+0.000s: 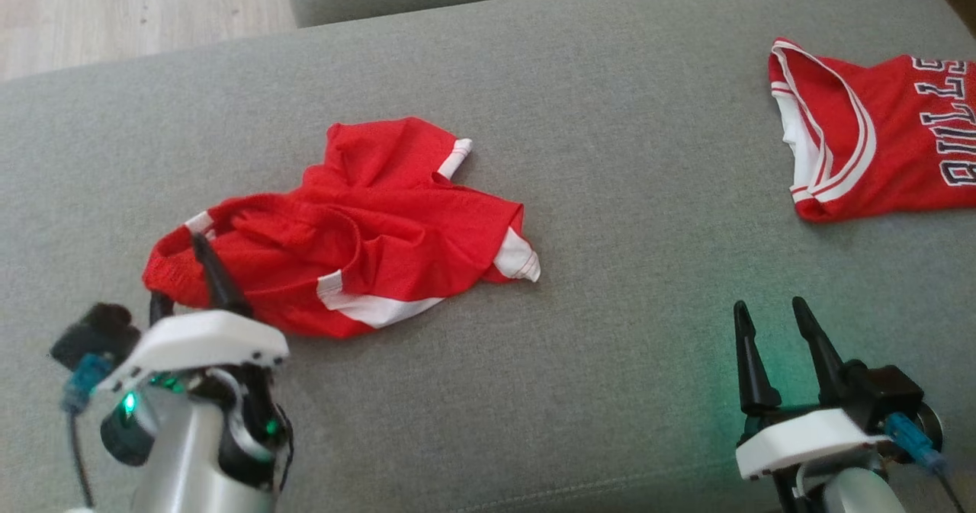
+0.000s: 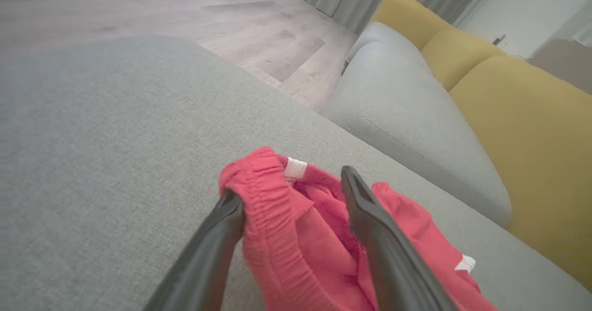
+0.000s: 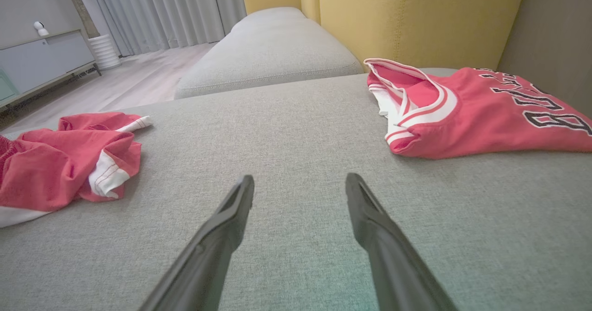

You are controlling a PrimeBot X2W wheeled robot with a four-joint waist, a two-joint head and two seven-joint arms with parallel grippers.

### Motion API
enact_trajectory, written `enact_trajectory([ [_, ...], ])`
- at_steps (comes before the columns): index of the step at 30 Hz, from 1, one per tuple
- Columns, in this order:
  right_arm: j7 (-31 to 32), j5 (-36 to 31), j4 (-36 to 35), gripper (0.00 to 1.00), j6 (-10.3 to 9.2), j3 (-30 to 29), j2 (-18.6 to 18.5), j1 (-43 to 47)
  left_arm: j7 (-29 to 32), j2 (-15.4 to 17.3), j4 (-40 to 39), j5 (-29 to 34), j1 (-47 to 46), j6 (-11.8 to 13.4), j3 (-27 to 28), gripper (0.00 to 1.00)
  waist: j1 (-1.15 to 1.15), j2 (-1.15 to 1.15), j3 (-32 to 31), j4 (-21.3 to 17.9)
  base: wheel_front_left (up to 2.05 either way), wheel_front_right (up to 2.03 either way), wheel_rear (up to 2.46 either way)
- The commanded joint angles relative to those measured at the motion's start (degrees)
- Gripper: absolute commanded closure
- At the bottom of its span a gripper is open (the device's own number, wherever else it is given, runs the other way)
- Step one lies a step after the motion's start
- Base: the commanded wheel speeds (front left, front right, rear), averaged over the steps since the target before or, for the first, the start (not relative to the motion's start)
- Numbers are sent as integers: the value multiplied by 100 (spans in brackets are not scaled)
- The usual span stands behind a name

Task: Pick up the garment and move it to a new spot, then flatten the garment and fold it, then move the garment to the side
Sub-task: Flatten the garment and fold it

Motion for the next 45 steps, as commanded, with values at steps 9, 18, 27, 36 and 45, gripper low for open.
enact_trajectory([
  [9, -37, -63, -120, 0, -4, 152, -33, 3, 332, 411, -497, 1900, 112, -199, -1086, 0, 0, 0, -65, -58, 0, 0, 0],
  [18, -37, -65, -105, 0, -4, 163, -33, 52, 1311, 1161, -1773, 2596, 372, 511, -928, 0, 0, 0, -112, -316, 0, 0, 0],
  [27, -37, -54, -107, 0, -4, 153, -33, 70, 2158, 1585, -2737, 2973, 607, 547, -1120, 0, 0, 0, -120, -421, 0, 0, 0],
  [36, -37, 1, -105, 0, -4, 249, -33, -46, 3128, 1827, -1756, 2768, 381, -291, -1720, 0, 0, 0, 31, -446, 0, 0, 0],
  [45, -37, 32, -80, 0, -4, 236, -33, -43, 3057, 1810, -994, 2554, 81, -568, -1753, 0, 0, 0, 130, -535, 0, 0, 0],
])
